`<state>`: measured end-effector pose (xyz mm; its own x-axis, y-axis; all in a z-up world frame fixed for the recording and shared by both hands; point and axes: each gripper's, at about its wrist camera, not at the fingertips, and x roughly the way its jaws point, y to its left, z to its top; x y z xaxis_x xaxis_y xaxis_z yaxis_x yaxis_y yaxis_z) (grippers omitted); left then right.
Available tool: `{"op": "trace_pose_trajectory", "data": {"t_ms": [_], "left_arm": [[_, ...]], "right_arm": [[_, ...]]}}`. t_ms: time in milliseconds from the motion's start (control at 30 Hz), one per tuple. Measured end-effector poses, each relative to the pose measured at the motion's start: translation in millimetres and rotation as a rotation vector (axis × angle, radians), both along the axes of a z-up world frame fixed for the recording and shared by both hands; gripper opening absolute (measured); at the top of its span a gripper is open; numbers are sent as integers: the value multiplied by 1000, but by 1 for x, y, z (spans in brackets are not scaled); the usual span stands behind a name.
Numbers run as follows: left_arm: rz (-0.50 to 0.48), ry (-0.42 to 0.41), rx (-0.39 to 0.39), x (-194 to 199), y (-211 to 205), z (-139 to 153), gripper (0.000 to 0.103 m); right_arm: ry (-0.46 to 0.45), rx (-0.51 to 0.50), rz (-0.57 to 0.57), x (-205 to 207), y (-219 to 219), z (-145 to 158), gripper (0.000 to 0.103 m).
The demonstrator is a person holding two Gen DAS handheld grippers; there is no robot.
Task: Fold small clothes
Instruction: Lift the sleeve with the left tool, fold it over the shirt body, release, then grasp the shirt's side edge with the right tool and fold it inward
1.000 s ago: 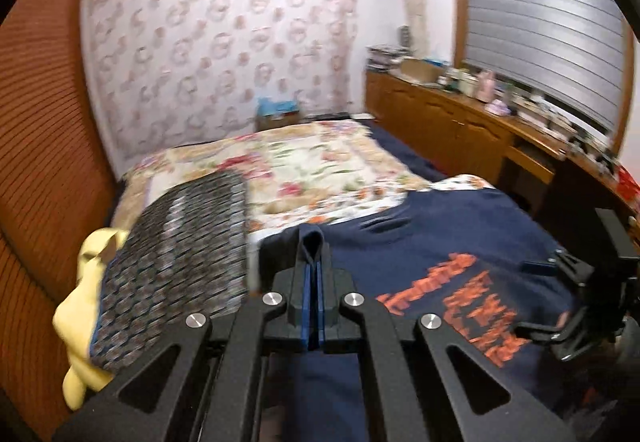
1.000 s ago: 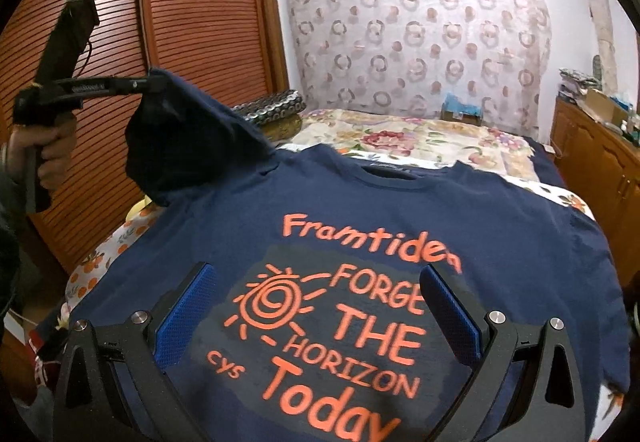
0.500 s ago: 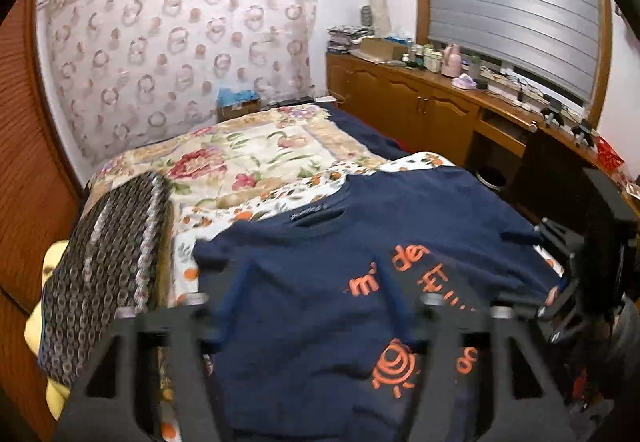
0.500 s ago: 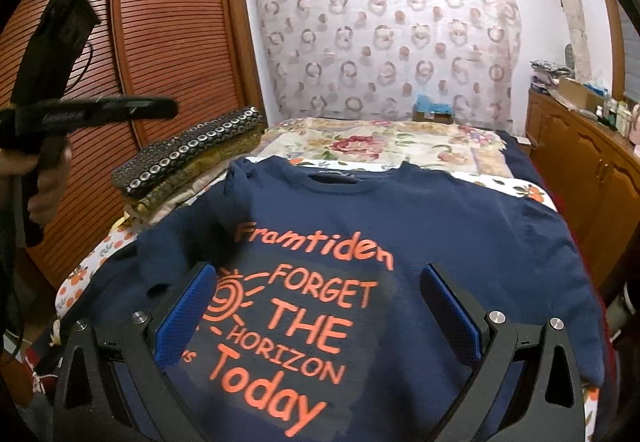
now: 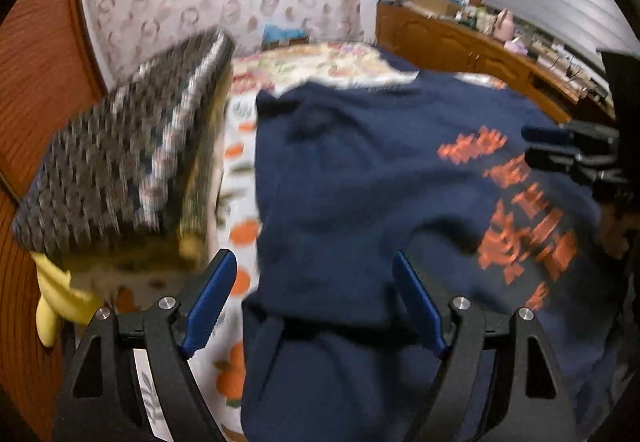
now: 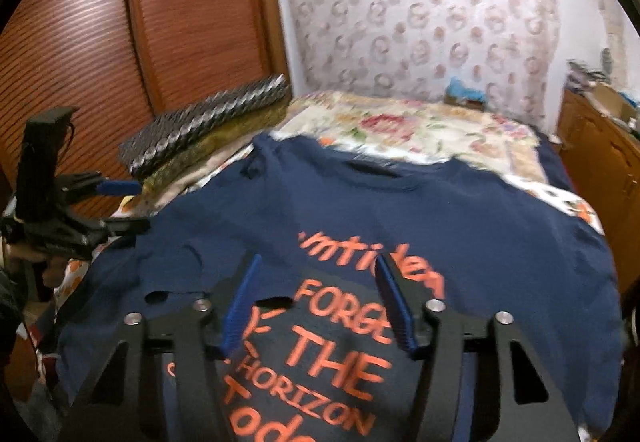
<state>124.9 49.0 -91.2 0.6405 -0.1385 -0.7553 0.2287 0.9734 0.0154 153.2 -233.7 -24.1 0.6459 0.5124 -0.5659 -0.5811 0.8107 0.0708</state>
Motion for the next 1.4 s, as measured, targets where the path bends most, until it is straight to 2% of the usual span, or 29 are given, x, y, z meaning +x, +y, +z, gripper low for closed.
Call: {"op": "trace_pose_trajectory", "data": {"t_ms": [133, 300, 433, 500, 533, 600, 667, 867, 1167, 1267, 1400], "left_arm": [[11, 35, -3, 0, 10, -15, 81], [16, 45, -24, -1, 12, -23, 82], [48, 56, -41, 0, 15, -27, 93], [71, 68, -32, 6, 17, -28, 103], [84, 70, -34, 6, 18, -29, 103], [83, 69, -32, 5, 18, -29, 103], [82, 69, -33, 5, 17, -29, 103], [83, 69, -33, 5, 17, -29, 103], [108, 72, -34, 4, 21, -26, 103], [134, 7, -70, -6, 24, -14, 101], [151, -126, -121, -24, 17, 14, 101]], "right_arm": [[51, -63, 69, 13, 32, -14, 52], [98, -122, 84, 30, 56, -25, 39], [107, -128, 86, 43, 63, -25, 35], [104, -136, 89, 47, 61, -27, 26], [101, -137, 91, 46, 61, -27, 25], [107, -127, 109, 45, 54, -25, 10], [88, -136, 109, 44, 58, -25, 7], [5, -130, 54, 34, 35, -9, 5], [67, -114, 47, 43, 35, -28, 5], [54, -86, 33, 40, 27, -22, 5], [-10, -89, -22, 31, 13, -9, 5]]}}
